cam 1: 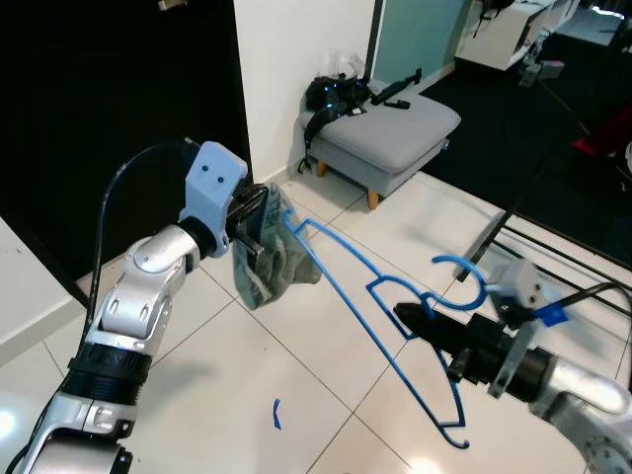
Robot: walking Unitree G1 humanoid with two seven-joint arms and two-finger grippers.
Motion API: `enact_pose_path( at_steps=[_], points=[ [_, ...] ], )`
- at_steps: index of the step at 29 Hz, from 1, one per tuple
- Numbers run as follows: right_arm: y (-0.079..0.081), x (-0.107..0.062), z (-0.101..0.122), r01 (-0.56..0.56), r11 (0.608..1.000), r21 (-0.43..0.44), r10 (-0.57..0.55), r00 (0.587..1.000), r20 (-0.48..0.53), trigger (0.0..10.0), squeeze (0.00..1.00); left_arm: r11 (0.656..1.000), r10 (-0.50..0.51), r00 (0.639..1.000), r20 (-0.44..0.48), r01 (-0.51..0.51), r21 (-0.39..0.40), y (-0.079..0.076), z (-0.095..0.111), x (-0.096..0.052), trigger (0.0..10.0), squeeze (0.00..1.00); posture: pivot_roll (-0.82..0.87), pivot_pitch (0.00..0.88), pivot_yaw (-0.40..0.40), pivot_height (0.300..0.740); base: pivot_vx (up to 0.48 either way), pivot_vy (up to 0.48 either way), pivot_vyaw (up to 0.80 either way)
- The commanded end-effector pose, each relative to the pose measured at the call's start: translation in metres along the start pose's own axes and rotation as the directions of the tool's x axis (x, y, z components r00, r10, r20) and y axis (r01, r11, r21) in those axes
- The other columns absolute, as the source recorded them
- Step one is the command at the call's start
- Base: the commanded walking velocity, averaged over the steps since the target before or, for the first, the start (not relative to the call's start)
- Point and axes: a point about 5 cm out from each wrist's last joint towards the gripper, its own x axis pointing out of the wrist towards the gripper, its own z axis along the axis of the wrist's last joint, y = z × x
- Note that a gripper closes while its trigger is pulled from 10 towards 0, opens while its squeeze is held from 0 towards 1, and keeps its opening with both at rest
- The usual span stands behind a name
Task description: Hang hanger
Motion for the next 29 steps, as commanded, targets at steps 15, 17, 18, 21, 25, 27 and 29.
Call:
enact_pose_path(
  at_steps=[15, 17, 18, 21, 25, 27, 29],
  points=[
    [0.026, 0.014, 0.009, -0.126, 0.992, -0.001, 0.126, 0.992, -0.005, 10.0, 0.0, 0.998, -0.017, 0.999, 0.038, 0.02, -0.065, -0.027, 0.006, 0.011, 10.0, 0.0, -0.02, 0.135, 0.034, 0.74, 0.0, 0.0, 0.0],
    [0.026, 0.015, 0.01, -0.129, 0.992, 0.001, 0.129, 0.992, -0.003, 10.0, 0.0, 0.996, -0.018, 0.999, 0.04, 0.021, -0.083, -0.03, 0.006, 0.012, 10.0, 0.0, -0.02, 0.135, 0.034, 0.74, 0.0, 0.0, 0.0],
    [0.026, 0.017, 0.01, -0.131, 0.991, 0.001, 0.131, 0.991, -0.001, 10.0, 0.0, 0.995, -0.017, 0.999, 0.045, 0.022, -0.097, -0.033, 0.007, 0.012, 10.0, 0.0, -0.01, 0.134, 0.032, 0.74, 0.0, 0.0, 0.0],
    [0.026, 0.019, 0.011, -0.125, 0.992, 0.002, 0.125, 0.992, 0.0, 10.0, 0.0, 0.991, -0.016, 0.998, 0.06, 0.024, -0.132, -0.039, 0.011, 0.013, 10.0, 0.0, -0.01, 0.134, 0.032, 0.74, 0.0, 0.0, 0.0],
    [0.021, 0.02, 0.011, -0.093, 0.996, -0.004, 0.093, 0.996, -0.009, 10.0, 0.0, 0.988, -0.004, 0.998, 0.06, 0.013, -0.153, -0.039, 0.012, 0.014, 10.0, 0.0, -0.01, 0.133, 0.032, 0.74, 0.0, 0.0, 0.0],
    [0.021, 0.02, 0.011, -0.087, 0.996, -0.005, 0.087, 0.996, -0.01, 10.0, 0.0, 0.988, -0.002, 0.998, 0.058, 0.011, -0.156, -0.039, 0.012, 0.014, 10.0, 0.0, -0.01, 0.133, 0.032, 0.74, 0.0, 0.0, 0.0],
    [0.02, 0.019, 0.011, -0.078, 0.997, -0.008, 0.077, 0.997, -0.017, 10.0, 0.0, 0.987, -0.004, 0.999, 0.054, 0.012, -0.159, -0.039, 0.012, 0.015, 10.0, 0.0, -0.02, 0.135, 0.034, 0.74, 0.0, 0.0, 0.0]
  ],
)
